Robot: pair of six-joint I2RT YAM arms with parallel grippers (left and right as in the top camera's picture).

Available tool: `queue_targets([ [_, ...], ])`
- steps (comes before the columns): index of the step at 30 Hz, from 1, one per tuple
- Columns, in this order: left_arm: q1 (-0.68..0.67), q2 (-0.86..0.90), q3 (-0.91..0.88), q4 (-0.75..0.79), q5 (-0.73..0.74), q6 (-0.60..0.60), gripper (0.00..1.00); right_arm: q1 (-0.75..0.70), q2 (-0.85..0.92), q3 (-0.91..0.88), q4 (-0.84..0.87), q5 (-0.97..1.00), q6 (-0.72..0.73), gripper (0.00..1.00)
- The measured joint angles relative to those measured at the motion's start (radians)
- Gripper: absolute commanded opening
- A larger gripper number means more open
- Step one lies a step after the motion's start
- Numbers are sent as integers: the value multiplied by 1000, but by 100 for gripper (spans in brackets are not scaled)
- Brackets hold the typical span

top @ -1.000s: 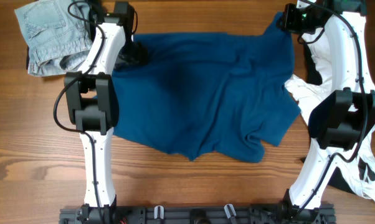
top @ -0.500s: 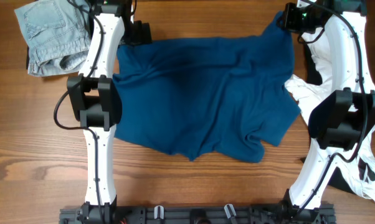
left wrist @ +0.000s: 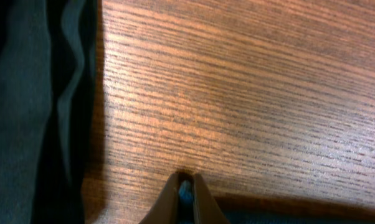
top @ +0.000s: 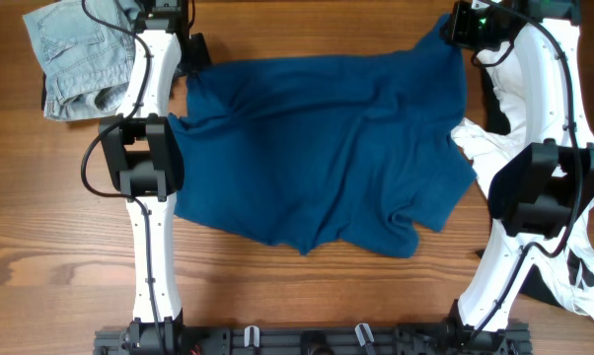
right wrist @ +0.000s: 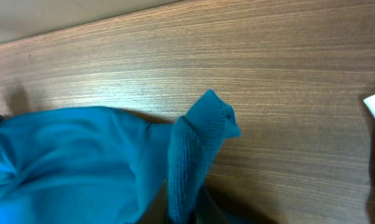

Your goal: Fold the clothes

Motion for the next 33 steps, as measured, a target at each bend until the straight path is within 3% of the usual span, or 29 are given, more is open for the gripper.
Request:
queue_targets([
  [2,0,0,2,-6,-6,-1,4,0,0,0,24,13,1,4],
  [6,12,-5,27,71,-61,-1,4,-10,2,-7,321,60,-4,4],
  [8,42,-55,84,95,-73,-1,4,-22,3,15,350,42,-4,4],
  [11,79,-246,138,148,-82,-4,4,-24,9,129,286,27,-24,4],
  [15,74,-451,175,86,-88,-5,4,-44,-13,204,97,-37,-88,4],
  [18,73,-493,183,-98,-92,-4,4,-70,-29,211,-119,-85,-152,5],
  [20,73,-483,178,-238,-92,0,4,-73,-29,211,-239,-95,-193,14],
  [24,73,-479,166,-460,-92,8,4,-72,-29,208,-418,-103,-247,4],
  [33,82,-474,-154,-427,-95,12,4,14,-39,-63,-379,-101,-285,4],
])
